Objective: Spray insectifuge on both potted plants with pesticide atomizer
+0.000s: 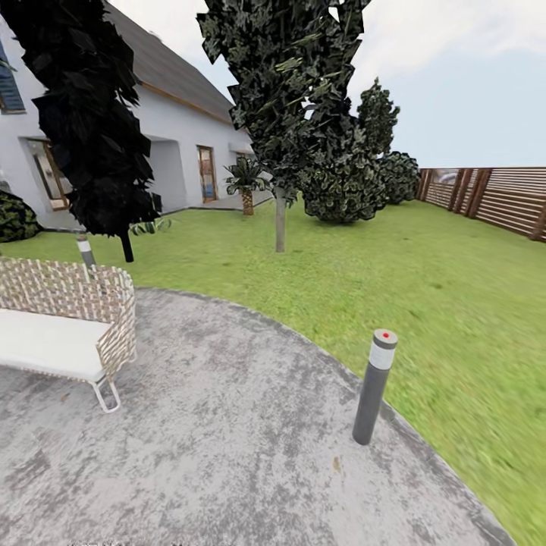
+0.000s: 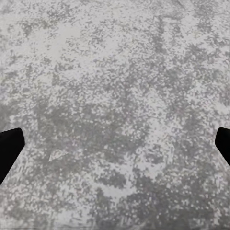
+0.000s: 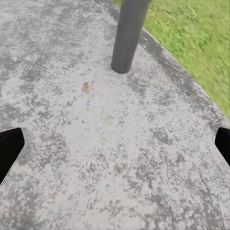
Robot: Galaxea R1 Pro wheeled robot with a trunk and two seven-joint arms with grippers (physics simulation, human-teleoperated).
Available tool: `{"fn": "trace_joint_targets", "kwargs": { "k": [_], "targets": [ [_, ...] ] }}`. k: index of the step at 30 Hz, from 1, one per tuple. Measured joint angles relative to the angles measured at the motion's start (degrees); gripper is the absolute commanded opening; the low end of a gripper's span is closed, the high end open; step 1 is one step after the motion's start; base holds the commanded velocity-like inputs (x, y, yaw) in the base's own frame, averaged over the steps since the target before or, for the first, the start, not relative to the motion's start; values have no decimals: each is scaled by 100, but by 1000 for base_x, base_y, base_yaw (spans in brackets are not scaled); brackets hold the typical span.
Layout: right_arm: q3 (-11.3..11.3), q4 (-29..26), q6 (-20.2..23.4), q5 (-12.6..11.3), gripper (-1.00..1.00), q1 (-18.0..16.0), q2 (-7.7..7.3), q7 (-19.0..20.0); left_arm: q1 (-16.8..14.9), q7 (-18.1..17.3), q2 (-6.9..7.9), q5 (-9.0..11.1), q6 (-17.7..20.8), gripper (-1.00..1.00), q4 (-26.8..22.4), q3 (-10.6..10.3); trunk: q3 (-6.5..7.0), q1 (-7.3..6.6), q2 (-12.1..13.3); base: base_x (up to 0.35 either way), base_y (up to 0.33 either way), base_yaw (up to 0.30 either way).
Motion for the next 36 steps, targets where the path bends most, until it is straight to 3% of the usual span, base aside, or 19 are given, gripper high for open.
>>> {"fn": "trace_joint_targets", "kwargs": {
  "k": [36],
  "targets": [
    [0,-7,0,0,100,0,0,-2,0,0,5,0,0,100,0,0,0,0,0,0,0,283]
  ]
}}
